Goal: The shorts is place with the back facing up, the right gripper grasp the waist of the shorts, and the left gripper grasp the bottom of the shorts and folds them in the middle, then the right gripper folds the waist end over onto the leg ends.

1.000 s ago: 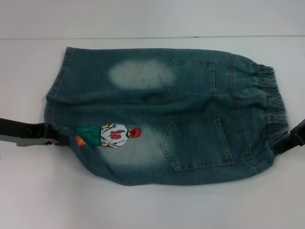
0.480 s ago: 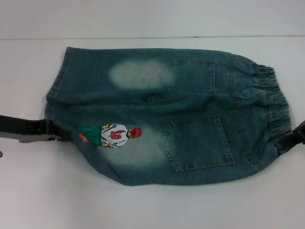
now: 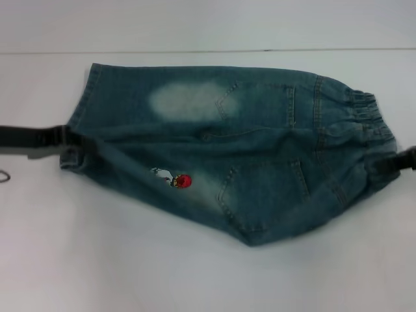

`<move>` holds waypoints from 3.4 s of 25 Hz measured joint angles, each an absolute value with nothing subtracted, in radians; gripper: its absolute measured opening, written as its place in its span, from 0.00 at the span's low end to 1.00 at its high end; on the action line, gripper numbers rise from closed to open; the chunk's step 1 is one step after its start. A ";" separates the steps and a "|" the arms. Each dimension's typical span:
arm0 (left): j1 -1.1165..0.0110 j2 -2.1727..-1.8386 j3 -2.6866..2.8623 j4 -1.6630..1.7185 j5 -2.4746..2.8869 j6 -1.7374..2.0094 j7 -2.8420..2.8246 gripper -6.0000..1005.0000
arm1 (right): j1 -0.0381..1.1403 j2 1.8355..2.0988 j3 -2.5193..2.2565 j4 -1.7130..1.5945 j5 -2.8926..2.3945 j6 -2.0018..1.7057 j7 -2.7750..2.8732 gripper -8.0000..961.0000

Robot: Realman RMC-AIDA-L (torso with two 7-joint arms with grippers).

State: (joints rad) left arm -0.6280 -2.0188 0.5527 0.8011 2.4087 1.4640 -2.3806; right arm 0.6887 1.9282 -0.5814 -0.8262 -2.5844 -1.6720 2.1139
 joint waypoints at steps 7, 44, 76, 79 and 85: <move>-0.653 -2.026 0.561 0.797 2.353 1.279 -2.380 0.05 | 0.584 1.949 -0.521 -0.782 -2.317 -1.509 2.074 0.06; -0.779 -2.160 0.771 0.631 2.252 0.499 -2.225 0.05 | 0.628 2.083 -0.511 -0.372 -1.613 -0.739 1.283 0.06; -0.751 -2.164 0.865 0.590 1.984 0.431 -2.037 0.42 | 0.649 2.075 -0.521 -0.345 -1.601 -0.700 1.275 0.49; -0.725 -2.164 0.863 0.605 1.900 0.505 -1.955 0.54 | 0.627 2.067 -0.520 -0.365 -1.601 -0.738 1.317 0.61; -0.642 -2.158 0.848 0.650 1.686 0.778 -1.770 0.78 | 0.552 2.008 -0.539 -0.419 -1.614 -0.919 1.477 0.85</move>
State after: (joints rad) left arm -0.6418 -2.1584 0.8479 0.6499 1.6858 0.7783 -1.7704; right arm 0.5524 2.0084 -0.5389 -0.4185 -1.6139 -0.9185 1.4773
